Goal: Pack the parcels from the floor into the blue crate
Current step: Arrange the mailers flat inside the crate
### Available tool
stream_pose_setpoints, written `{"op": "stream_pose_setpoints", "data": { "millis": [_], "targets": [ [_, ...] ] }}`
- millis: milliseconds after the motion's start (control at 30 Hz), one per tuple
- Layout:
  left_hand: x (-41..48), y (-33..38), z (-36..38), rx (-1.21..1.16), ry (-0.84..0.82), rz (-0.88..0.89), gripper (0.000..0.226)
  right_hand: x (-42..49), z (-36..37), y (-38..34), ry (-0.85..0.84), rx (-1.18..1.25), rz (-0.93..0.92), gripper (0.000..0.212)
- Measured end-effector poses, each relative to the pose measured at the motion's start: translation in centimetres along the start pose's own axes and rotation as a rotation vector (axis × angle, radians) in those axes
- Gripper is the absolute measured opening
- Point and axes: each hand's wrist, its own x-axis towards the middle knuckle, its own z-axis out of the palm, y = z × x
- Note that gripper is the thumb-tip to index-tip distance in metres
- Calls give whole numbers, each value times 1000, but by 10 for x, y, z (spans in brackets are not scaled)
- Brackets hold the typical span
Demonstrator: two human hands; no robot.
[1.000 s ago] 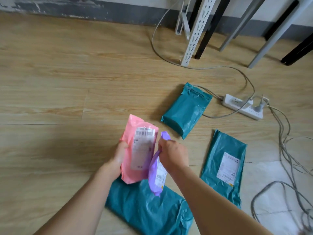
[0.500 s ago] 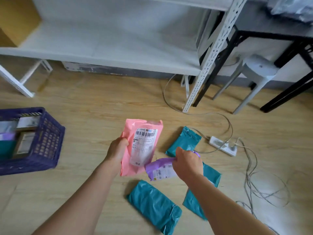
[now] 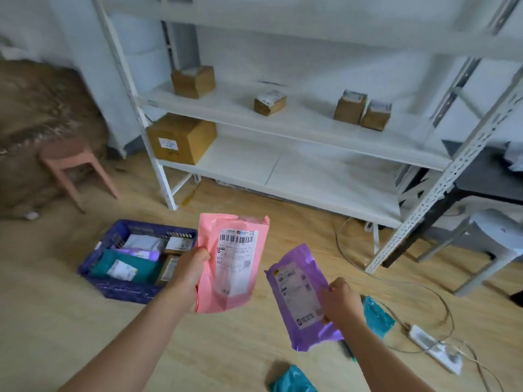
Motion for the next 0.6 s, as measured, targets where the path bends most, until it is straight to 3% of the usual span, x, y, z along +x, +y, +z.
{"op": "stream_pose_setpoints", "data": {
  "millis": [233,533,600],
  "targets": [
    [2,27,-100,-132,35,-47,13,-43,44,-116,-77,401,-57,9],
    [62,49,-170,-172,154,-74,13,-1,124,-213,-222,525,-23,18],
    [89,56,-178,-211,186,-55,17,13,136,-237,-268,537,15,11]
  ]
}}
